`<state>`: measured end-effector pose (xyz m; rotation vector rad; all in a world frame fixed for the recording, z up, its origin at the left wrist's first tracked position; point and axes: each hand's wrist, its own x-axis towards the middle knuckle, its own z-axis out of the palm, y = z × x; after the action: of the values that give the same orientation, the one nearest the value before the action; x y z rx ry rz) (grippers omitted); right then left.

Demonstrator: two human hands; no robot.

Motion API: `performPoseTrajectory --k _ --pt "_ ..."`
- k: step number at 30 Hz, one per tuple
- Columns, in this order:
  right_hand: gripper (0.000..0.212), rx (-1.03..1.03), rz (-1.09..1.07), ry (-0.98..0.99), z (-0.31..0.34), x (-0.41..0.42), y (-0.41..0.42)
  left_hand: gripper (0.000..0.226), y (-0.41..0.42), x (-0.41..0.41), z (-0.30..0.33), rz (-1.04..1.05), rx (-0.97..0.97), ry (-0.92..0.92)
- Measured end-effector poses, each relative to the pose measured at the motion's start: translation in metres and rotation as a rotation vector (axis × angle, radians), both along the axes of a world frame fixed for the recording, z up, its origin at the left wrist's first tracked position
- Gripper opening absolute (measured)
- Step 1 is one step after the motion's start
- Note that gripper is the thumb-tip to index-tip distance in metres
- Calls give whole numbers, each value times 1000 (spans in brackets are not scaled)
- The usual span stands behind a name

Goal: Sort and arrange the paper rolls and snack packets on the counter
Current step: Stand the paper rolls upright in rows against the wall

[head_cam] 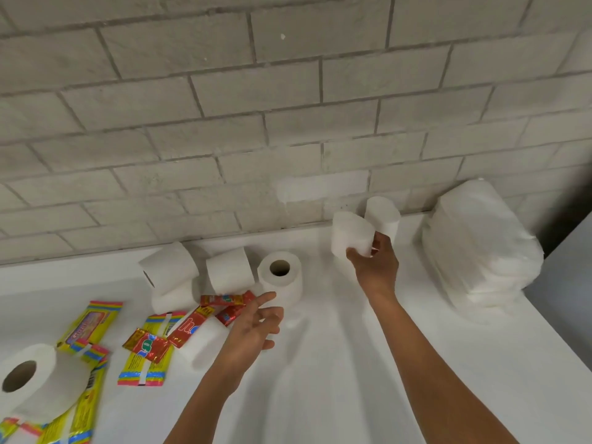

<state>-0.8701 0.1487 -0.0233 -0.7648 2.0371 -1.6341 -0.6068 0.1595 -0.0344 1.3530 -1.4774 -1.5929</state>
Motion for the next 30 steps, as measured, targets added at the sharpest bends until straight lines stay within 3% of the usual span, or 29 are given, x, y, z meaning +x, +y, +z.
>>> performPoseTrajectory --k 8,30 --pt "52 8 -203 150 -14 0 -35 24 -11 27 -8 77 24 -87" --pt "54 -7 -208 262 -34 3 -46 21 -19 49 0 142 -29 -131"
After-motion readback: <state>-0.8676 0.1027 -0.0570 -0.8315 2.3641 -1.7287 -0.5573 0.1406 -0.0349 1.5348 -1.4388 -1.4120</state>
